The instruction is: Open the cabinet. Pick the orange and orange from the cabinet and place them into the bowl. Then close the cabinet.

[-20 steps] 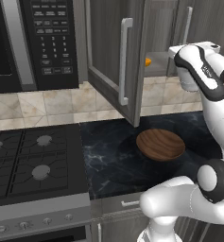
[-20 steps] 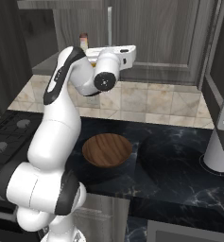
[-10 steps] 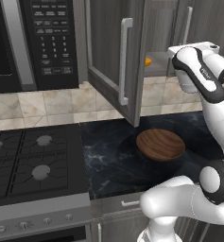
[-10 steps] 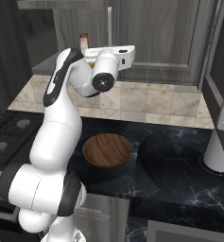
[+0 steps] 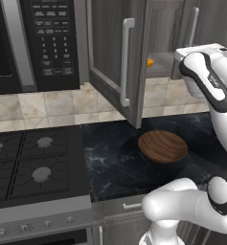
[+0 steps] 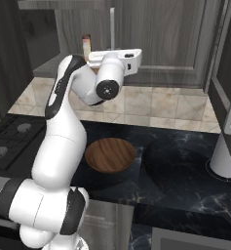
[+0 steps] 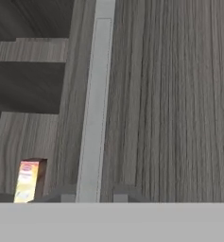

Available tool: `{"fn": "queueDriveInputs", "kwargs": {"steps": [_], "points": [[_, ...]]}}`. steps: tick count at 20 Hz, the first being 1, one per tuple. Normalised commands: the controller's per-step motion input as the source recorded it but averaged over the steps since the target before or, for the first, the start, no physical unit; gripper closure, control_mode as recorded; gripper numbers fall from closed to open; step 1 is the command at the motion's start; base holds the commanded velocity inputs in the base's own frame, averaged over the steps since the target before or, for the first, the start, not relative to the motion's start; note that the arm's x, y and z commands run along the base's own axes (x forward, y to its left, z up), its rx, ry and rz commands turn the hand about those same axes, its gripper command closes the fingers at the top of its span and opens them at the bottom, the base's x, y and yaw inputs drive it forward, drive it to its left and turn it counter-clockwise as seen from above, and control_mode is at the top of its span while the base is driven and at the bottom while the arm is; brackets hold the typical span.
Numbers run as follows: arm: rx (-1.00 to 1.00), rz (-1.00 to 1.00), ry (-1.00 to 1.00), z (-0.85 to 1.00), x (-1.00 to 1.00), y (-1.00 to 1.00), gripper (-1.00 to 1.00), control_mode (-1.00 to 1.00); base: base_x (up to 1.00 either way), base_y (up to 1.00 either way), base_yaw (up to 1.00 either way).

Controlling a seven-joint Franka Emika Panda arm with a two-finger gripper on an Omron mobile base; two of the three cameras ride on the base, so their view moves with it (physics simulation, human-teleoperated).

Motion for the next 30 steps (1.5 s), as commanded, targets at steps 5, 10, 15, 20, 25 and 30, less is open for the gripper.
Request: {"fn": "queueDriveInputs", "kwargs": {"steps": [5,10,15,20,25,30], "points": [[0.05,0.00,0.00,0.33,-0.67,-0.70,1.00,-1.00,0.00,0.00,0.00],[0.07,0.00,0.00,0.25,-0.78,-0.82,1.00,-1.00,0.00,0.00,0.00],[0.08,0.00,0.00,0.14,-0.76,-0.97,1.00,-1.00,0.00,0.00,0.00],[0.10,0.00,0.00,0.12,-0.80,-1.00,1.00,-1.00,0.00,0.00,0.00],[0.10,0.00,0.00,0.06,-0.72,-1.00,1.00,-1.00,0.00,0.00,0.00],[0.08,0.00,0.00,0.01,-0.58,-0.96,1.00,-1.00,0.00,0.00,0.00]]}}
